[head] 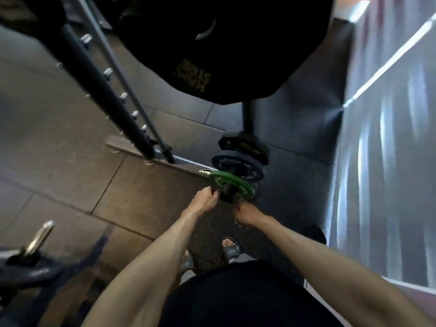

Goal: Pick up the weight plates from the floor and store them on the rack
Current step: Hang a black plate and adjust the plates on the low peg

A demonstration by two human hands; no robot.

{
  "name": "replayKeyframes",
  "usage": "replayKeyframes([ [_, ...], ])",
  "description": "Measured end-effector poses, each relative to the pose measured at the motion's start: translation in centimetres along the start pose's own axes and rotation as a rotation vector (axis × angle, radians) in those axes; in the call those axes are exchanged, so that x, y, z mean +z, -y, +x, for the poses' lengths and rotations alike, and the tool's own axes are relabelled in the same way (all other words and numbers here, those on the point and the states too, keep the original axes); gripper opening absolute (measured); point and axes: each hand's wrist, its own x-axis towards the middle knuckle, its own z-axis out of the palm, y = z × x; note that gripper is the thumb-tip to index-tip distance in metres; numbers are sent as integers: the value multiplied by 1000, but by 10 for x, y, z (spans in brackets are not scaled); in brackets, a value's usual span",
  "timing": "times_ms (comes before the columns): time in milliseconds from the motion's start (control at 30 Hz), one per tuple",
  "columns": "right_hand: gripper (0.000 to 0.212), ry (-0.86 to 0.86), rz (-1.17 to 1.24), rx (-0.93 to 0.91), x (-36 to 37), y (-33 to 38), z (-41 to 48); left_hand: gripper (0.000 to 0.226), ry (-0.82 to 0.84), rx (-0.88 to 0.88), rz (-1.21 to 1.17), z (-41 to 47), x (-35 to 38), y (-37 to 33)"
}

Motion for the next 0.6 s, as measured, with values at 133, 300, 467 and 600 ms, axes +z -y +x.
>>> replayKeyframes([
  [133,44,-291,304,62,8,6,-15,64,131,72,-15,5,-7,-4],
  [300,55,-470,516,104,16,28,-24,56,118,167,-31,8,-17,-19],
  [467,56,-504,569,133,6,35,-14,45,120,207,82,23,-25,-27],
  [600,56,-518,578,112,-17,36,-4,47,96,220,79,36,-30,-43],
])
